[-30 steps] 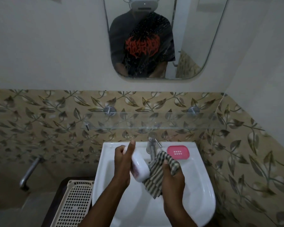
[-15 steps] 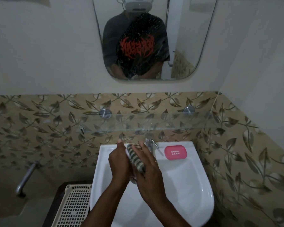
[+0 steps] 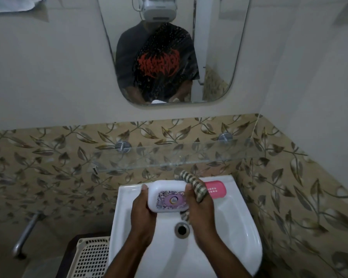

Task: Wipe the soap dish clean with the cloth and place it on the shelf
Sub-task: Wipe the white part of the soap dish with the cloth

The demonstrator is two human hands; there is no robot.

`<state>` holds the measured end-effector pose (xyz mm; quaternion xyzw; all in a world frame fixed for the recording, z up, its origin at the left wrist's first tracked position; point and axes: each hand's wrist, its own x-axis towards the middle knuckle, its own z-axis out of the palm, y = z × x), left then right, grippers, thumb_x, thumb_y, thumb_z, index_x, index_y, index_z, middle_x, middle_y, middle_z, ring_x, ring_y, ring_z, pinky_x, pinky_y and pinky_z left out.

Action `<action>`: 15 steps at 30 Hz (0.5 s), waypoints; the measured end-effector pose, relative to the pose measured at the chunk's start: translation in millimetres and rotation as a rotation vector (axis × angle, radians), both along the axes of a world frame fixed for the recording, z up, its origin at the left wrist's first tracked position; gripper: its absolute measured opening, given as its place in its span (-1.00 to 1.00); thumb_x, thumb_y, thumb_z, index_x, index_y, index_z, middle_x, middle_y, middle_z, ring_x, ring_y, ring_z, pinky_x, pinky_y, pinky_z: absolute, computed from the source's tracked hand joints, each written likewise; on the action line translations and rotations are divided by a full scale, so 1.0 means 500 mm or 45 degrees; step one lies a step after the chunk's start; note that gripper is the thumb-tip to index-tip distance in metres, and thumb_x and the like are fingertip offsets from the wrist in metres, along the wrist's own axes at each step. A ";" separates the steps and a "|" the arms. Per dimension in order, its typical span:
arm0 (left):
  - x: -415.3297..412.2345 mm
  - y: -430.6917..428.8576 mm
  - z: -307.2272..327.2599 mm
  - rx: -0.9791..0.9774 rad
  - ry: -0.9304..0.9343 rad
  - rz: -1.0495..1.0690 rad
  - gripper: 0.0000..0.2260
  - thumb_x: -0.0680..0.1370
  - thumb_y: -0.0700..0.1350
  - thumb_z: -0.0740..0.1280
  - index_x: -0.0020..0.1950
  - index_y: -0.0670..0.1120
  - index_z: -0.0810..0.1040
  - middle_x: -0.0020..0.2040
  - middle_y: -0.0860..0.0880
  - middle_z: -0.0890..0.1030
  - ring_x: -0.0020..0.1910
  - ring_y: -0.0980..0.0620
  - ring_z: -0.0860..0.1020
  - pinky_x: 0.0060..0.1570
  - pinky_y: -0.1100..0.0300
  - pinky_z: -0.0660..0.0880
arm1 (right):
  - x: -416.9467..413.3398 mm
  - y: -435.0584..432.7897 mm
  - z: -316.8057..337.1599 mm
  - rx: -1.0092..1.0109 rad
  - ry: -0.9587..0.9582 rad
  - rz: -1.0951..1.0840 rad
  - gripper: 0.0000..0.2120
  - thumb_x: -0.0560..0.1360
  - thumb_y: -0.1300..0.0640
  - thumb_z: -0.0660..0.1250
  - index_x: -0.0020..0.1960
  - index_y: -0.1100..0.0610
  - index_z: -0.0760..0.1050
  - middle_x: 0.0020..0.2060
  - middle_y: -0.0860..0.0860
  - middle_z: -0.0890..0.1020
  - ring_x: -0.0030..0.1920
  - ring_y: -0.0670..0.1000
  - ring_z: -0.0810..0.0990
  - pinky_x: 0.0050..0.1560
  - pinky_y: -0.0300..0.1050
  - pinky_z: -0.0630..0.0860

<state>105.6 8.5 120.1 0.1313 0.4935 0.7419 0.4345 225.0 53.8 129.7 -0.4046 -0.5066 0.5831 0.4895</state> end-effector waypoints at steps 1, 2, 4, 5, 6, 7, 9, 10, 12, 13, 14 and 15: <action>-0.010 -0.009 0.012 -0.038 0.091 -0.162 -0.59 0.53 0.12 0.19 0.12 -0.14 0.64 0.04 -0.24 0.69 0.03 -0.20 0.66 0.07 -0.07 0.58 | 0.015 0.019 0.006 0.183 -0.042 0.022 -0.76 0.56 0.01 0.33 0.21 -0.04 0.58 0.13 -0.07 0.66 0.10 -0.09 0.62 0.01 -0.09 0.61; -0.018 -0.017 0.032 -0.098 0.206 -0.308 -0.61 0.53 0.11 0.19 0.06 -0.10 0.68 0.00 -0.20 0.71 0.00 -0.13 0.68 0.08 -0.04 0.56 | 0.028 0.037 0.013 0.408 -0.120 0.091 -0.75 0.55 0.06 0.35 0.22 -0.02 0.57 0.15 -0.05 0.64 0.17 -0.13 0.59 0.14 -0.13 0.56; -0.027 -0.019 0.058 -0.262 0.531 -0.530 -0.62 0.57 0.10 0.17 -0.14 -0.02 0.74 -0.12 -0.10 0.74 -0.10 0.00 0.70 0.04 0.05 0.56 | 0.042 0.059 0.024 0.827 -0.384 0.301 -0.67 0.53 0.16 0.36 0.26 -0.09 0.54 0.17 -0.02 0.58 0.21 -0.14 0.54 0.19 -0.25 0.48; -0.026 -0.018 0.067 -0.317 0.671 -0.571 -0.60 0.60 0.12 0.16 -0.15 0.01 0.74 -0.12 -0.07 0.75 -0.09 0.01 0.70 0.05 0.05 0.57 | 0.044 0.064 0.031 0.935 -0.472 0.381 -0.65 0.53 0.15 0.35 0.28 -0.11 0.52 0.17 -0.02 0.55 0.23 -0.11 0.53 0.20 -0.25 0.47; -0.023 -0.016 0.071 -0.317 0.729 -0.574 -0.60 0.60 0.17 0.16 -0.11 0.01 0.73 -0.09 -0.07 0.74 -0.05 -0.01 0.70 0.10 0.01 0.57 | 0.043 0.070 0.036 0.968 -0.487 0.416 -0.65 0.53 0.11 0.34 0.30 -0.11 0.52 0.18 -0.01 0.54 0.24 -0.08 0.52 0.21 -0.22 0.47; -0.015 -0.014 0.073 -0.292 0.720 -0.549 -0.59 0.59 0.21 0.18 -0.07 0.00 0.72 -0.05 -0.09 0.74 -0.02 -0.04 0.69 0.13 -0.04 0.56 | 0.041 0.073 0.041 0.980 -0.456 0.397 -0.66 0.54 0.08 0.32 0.30 -0.07 0.52 0.20 0.00 0.54 0.25 -0.06 0.52 0.23 -0.18 0.48; 0.003 -0.009 0.076 -0.195 0.595 -0.397 -0.62 0.61 0.16 0.19 -0.06 -0.05 0.69 -0.07 -0.11 0.72 -0.08 -0.02 0.70 0.04 -0.01 0.60 | 0.023 0.056 0.048 0.818 -0.270 0.263 -0.70 0.57 -0.01 0.30 0.27 0.02 0.54 0.20 0.00 0.58 0.24 -0.06 0.55 0.20 -0.17 0.50; 0.012 -0.006 0.077 -0.141 0.479 -0.309 -0.65 0.64 0.08 0.16 -0.08 -0.06 0.67 -0.11 -0.11 0.71 -0.17 0.03 0.70 -0.10 0.07 0.64 | 0.010 0.040 0.051 0.588 -0.132 0.170 -0.68 0.57 -0.08 0.27 0.24 0.04 0.55 0.18 -0.02 0.61 0.22 -0.06 0.58 0.17 -0.18 0.52; 0.025 0.000 0.080 -0.045 0.269 -0.208 -0.63 0.65 0.04 0.11 -0.03 -0.10 0.65 -0.14 -0.18 0.72 -0.23 0.00 0.71 -0.29 0.13 0.63 | -0.022 0.009 0.054 0.077 0.091 0.061 -0.58 0.48 -0.20 0.24 0.22 0.00 0.55 0.15 -0.06 0.65 0.20 -0.05 0.60 0.18 -0.10 0.55; 0.027 0.005 0.074 -0.022 0.214 -0.200 -0.61 0.60 0.11 0.12 0.02 -0.10 0.64 -0.09 -0.20 0.72 -0.19 -0.05 0.71 -0.28 0.09 0.64 | -0.030 0.000 0.052 -0.076 0.126 0.015 -0.51 0.42 -0.27 0.23 0.23 -0.02 0.54 0.15 -0.07 0.65 0.19 -0.04 0.60 0.18 -0.05 0.57; 0.031 0.007 0.074 -0.009 0.189 -0.171 -0.57 0.54 0.18 0.13 0.07 -0.10 0.63 -0.05 -0.20 0.72 -0.13 -0.08 0.71 -0.24 0.05 0.64 | -0.034 -0.005 0.048 -0.166 0.113 -0.022 -0.45 0.38 -0.32 0.22 0.23 -0.03 0.53 0.13 -0.06 0.66 0.15 -0.04 0.62 0.12 -0.05 0.59; 0.031 0.012 0.069 -0.004 0.174 -0.111 -0.54 0.49 0.21 0.15 0.10 -0.09 0.62 -0.02 -0.19 0.71 -0.09 -0.10 0.70 -0.21 0.02 0.64 | -0.033 -0.008 0.051 -0.231 0.103 -0.033 -0.43 0.37 -0.35 0.20 0.21 -0.02 0.53 0.07 -0.03 0.68 0.08 -0.03 0.65 -0.01 -0.11 0.62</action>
